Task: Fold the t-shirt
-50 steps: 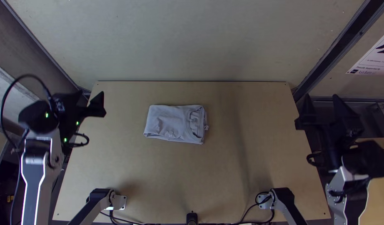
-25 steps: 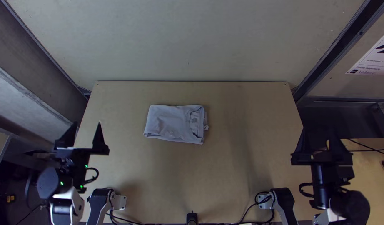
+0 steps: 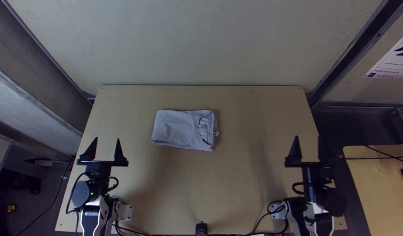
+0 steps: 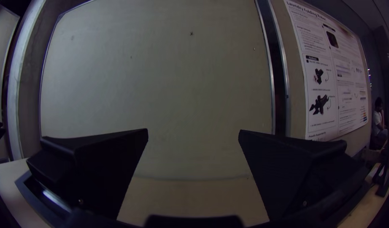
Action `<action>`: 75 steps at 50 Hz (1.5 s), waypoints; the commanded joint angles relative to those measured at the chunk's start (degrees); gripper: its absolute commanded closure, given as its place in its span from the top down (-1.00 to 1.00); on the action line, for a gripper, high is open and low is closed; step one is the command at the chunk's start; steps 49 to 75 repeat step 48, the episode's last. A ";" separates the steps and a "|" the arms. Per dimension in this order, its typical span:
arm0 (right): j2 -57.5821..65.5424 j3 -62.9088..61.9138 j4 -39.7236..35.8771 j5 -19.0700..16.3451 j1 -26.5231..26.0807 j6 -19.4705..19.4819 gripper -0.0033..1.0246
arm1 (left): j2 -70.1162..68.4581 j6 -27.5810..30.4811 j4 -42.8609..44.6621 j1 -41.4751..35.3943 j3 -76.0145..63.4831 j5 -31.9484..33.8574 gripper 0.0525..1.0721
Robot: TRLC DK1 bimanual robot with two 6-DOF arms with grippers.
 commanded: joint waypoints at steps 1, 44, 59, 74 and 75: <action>-0.45 -8.39 6.86 -0.18 0.53 1.33 0.92 | -0.95 2.02 1.85 -0.22 -3.93 0.14 0.91; -0.27 -15.24 -2.63 -0.53 -1.67 8.01 0.92 | -0.69 1.40 -8.17 -0.40 -6.65 0.49 0.91; -0.27 -15.24 -2.63 -0.53 -1.67 8.01 0.92 | -0.69 1.40 -8.17 -0.40 -6.65 0.49 0.91; -0.27 -15.24 -2.63 -0.53 -1.67 8.01 0.92 | -0.69 1.40 -8.17 -0.40 -6.65 0.49 0.91; -0.27 -15.24 -2.63 -0.53 -1.67 8.01 0.92 | -0.69 1.40 -8.17 -0.40 -6.65 0.49 0.91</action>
